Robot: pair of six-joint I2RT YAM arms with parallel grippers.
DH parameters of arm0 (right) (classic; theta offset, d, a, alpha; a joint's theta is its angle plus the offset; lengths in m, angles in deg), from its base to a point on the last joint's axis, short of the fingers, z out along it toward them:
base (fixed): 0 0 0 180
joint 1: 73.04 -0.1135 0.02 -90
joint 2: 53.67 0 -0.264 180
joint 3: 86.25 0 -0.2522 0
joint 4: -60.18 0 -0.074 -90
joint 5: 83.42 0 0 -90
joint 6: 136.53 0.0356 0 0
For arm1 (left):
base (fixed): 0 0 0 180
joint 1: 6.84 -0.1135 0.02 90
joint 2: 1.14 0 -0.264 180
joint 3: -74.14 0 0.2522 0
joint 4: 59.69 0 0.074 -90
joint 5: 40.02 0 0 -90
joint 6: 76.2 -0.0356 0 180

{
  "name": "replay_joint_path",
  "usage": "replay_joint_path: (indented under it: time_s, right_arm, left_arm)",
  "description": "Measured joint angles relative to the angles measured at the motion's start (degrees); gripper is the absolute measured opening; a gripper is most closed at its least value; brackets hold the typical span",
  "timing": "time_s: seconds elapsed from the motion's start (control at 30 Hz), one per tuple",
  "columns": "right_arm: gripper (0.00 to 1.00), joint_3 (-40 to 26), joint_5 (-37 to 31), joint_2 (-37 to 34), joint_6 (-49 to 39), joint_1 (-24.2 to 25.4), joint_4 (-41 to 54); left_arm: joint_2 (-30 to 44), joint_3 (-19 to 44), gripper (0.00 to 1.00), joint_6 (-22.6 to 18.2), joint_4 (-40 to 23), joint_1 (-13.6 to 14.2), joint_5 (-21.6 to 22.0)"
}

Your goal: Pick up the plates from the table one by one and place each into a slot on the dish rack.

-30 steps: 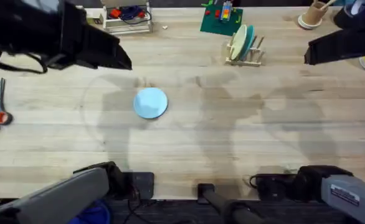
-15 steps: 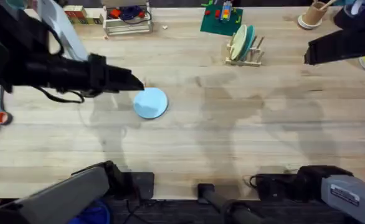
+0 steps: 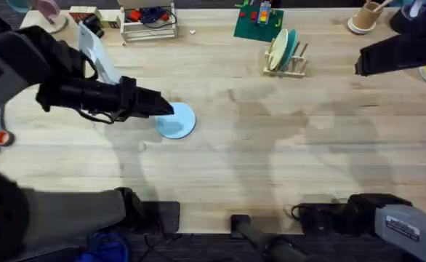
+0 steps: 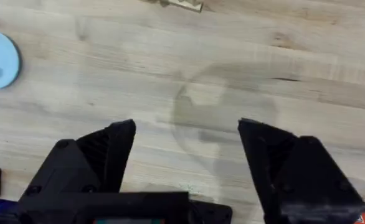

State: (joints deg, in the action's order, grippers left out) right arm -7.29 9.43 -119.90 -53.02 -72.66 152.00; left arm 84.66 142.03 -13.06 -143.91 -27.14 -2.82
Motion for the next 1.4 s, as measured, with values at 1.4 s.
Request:
replay_joint_path:
  time_s: [1.4]
  right_arm:
    - [0.994,0.0,0.0,0.0,0.01,0.0,0.0]
  left_arm:
    - [10.96,0.0,0.042,-5.64,5.14,-9.16,1.44]
